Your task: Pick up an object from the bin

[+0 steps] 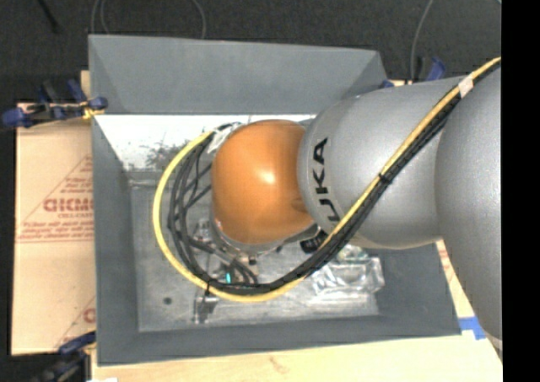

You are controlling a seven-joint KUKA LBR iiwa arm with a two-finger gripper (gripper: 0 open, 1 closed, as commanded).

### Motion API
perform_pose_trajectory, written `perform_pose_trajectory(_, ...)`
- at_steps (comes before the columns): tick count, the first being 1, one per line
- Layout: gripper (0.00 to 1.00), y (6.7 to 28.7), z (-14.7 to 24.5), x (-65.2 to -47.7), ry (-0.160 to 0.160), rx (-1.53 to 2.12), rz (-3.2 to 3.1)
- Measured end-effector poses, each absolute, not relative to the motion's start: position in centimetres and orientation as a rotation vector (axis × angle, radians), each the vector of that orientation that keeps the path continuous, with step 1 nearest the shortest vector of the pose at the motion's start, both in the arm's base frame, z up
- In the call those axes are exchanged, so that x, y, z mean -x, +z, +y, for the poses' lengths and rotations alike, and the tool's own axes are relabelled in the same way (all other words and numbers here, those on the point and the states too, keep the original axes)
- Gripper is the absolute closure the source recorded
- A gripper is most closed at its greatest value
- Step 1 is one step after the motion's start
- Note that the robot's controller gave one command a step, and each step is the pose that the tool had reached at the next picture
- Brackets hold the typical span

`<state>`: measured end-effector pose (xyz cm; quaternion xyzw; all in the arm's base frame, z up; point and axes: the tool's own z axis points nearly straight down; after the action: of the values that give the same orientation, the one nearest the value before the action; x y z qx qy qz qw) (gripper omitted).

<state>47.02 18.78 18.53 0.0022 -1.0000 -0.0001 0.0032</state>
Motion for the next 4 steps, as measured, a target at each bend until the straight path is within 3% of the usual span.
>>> perform_pose_trajectory(1, 0.00, 7.1, 11.3, -51.7, -0.005, -0.066, -3.149)
perform_pose_trajectory(2, 0.00, 7.4, 1.7, -52.0, -0.005, -0.082, -3.154)
perform_pose_trajectory(3, 0.00, 12.7, -1.1, -52.3, -0.001, 0.152, -3.145)
perform_pose_trajectory(4, 0.00, 9.1, -5.1, -53.1, -0.007, -0.130, -3.143)
